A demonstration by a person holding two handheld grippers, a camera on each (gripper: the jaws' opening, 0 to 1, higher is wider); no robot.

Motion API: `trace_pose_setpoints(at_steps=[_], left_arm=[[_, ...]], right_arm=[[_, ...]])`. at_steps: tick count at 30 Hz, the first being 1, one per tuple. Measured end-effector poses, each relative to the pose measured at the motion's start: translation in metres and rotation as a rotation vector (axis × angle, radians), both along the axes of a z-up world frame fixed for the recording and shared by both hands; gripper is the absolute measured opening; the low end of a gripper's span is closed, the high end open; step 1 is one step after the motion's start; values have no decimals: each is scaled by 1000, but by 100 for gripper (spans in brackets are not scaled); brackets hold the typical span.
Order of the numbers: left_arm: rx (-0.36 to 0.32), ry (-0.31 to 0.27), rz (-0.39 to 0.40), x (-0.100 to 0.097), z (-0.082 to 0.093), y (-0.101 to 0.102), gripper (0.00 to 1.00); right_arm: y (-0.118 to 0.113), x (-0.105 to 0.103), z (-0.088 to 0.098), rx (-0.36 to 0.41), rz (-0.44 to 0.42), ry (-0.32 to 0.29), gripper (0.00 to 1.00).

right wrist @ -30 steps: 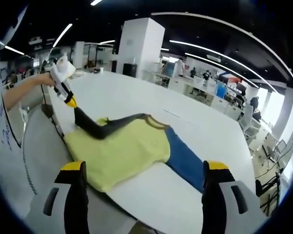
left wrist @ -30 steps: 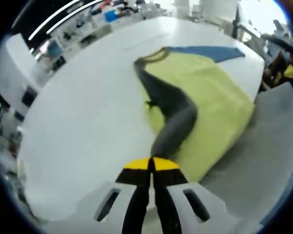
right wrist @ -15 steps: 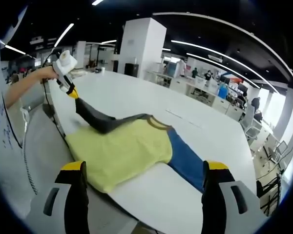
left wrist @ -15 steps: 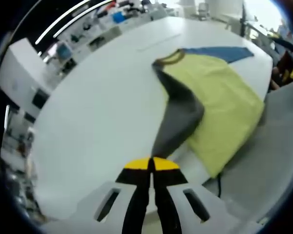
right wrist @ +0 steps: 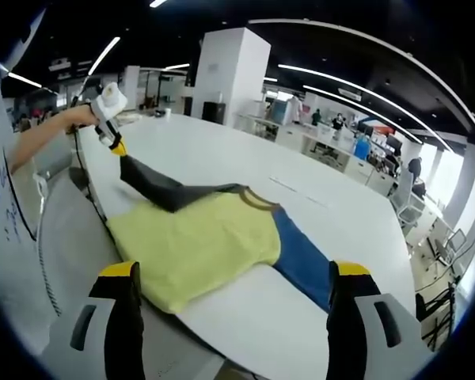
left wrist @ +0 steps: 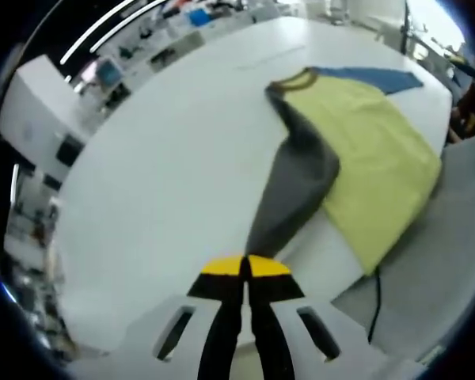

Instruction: Fold the garment on the visible template until the final outline fits inside the template.

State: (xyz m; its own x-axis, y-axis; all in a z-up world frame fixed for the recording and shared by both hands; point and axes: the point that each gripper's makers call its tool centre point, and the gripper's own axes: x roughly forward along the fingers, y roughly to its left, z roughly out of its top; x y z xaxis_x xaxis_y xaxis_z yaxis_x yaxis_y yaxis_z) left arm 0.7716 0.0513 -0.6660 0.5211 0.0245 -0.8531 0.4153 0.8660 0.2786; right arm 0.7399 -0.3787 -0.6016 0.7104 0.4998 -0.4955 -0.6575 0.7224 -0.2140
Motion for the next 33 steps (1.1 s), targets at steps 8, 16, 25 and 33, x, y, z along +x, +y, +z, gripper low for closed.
trace_pose_setpoints(at_steps=[8, 16, 25, 33], left_arm=[[-3, 21, 20, 3, -9, 16, 0], [6, 50, 19, 10, -18, 31, 0], [12, 63, 22, 21, -21, 52, 0], [26, 78, 17, 37, -29, 73, 0]], right_arm=[[4, 0, 1, -14, -2, 2, 98], [11, -1, 4, 2, -11, 5, 100], [18, -3, 1, 2, -33, 18, 100], [24, -3, 1, -10, -49, 24, 100]])
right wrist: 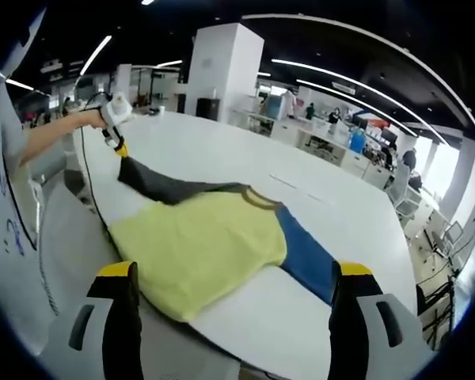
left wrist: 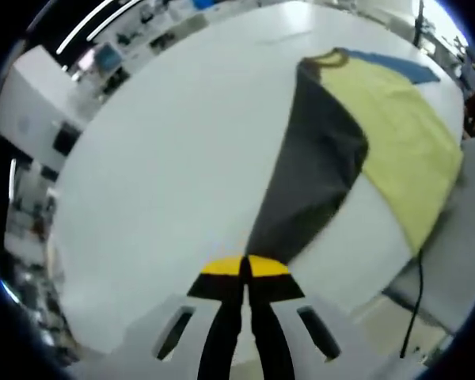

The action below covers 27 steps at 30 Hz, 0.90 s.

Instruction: Fold the garment on the visible template until the final outline fits inside the template.

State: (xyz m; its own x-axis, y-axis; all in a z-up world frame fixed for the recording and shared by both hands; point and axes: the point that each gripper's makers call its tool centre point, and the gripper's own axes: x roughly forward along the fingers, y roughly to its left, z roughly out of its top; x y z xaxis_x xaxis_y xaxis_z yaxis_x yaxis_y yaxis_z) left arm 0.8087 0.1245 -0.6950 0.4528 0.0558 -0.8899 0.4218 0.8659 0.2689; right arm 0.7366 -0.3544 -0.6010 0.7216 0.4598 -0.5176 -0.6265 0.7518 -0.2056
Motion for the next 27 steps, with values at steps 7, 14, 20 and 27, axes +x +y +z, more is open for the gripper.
trace_pose_setpoints(at_steps=[7, 14, 20, 27], left_arm=[[7, 42, -2, 2, -9, 13, 0], [0, 65, 11, 5, -16, 27, 0], [-14, 76, 32, 10, -23, 36, 0], [-4, 55, 40, 31, -33, 55, 0]], right_arm=[[5, -2, -4, -10, -13, 12, 100], [8, -4, -5, -8, -33, 18, 100], [16, -3, -4, -6, -34, 13, 100], [20, -4, -3, -2, -38, 14, 100]])
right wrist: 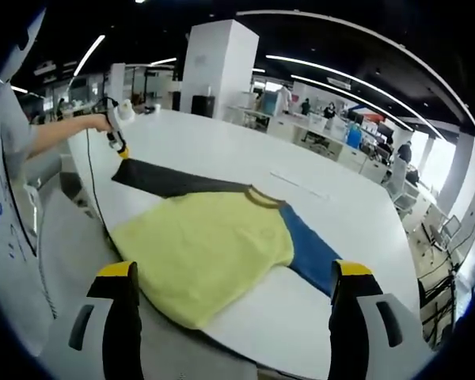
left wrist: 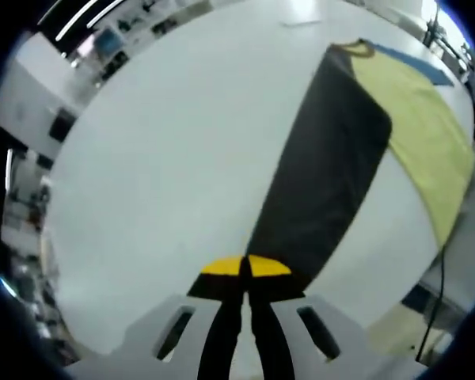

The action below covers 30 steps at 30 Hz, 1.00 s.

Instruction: Fold the garment on the visible template until the final outline fits inside the template.

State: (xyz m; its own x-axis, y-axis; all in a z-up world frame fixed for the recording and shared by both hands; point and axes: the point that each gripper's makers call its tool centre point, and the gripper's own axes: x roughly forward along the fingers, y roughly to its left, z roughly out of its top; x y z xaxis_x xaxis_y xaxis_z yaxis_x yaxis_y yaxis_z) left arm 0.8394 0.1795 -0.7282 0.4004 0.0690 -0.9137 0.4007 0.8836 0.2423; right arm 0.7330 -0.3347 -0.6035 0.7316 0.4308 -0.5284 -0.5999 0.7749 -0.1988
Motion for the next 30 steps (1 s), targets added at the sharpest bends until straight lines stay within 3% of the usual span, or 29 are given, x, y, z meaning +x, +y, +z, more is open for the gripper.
trace_pose_setpoints(at_steps=[16, 30], left_arm=[[36, 7, -21, 29, -12, 24, 0], [69, -20, -54, 50, -20, 37, 0]], right_arm=[[1, -5, 2, -24, -59, 8, 100], [18, -4, 3, -35, -83, 14, 100]])
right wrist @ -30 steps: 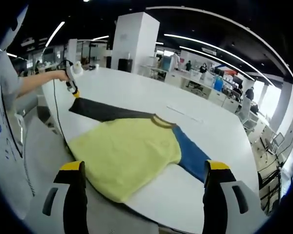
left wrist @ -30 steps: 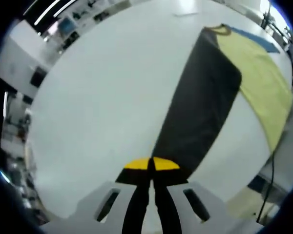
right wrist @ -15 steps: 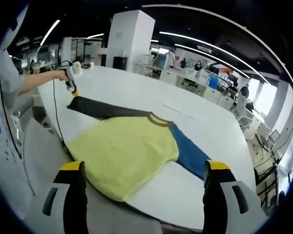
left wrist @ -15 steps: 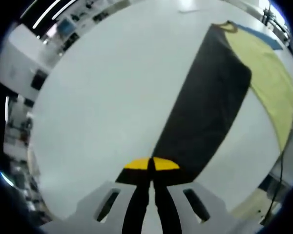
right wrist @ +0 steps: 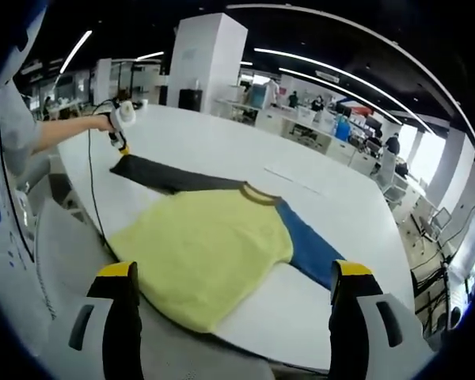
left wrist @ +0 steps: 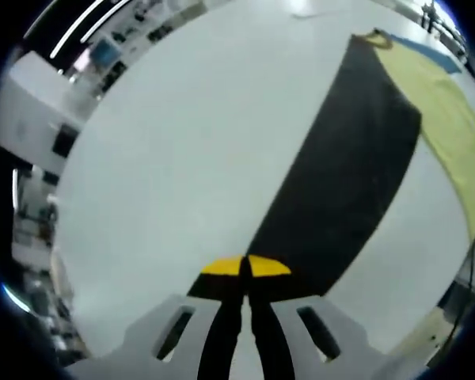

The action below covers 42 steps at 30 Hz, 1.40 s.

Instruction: Fold the garment on the visible template until the final outline fits inside the template.

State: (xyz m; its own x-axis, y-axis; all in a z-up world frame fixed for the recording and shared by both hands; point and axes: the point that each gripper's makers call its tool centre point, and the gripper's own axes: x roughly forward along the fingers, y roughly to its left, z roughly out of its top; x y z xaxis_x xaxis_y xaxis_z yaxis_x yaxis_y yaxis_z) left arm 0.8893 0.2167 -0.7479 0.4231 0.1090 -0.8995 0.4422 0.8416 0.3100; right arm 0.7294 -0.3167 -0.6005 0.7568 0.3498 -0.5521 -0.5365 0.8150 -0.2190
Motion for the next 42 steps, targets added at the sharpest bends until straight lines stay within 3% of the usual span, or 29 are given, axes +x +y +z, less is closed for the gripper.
trace_pose_setpoints(at_steps=[14, 26, 42], left_arm=[[-10, 11, 2, 17, -12, 5, 0], [-8, 60, -1, 13, -24, 10, 0], [-2, 59, -1, 15, -31, 10, 0]], right_arm=[[10, 2, -1, -15, -13, 12, 100], [15, 2, -2, -14, -20, 15, 100], [16, 0, -3, -14, -31, 20, 100]])
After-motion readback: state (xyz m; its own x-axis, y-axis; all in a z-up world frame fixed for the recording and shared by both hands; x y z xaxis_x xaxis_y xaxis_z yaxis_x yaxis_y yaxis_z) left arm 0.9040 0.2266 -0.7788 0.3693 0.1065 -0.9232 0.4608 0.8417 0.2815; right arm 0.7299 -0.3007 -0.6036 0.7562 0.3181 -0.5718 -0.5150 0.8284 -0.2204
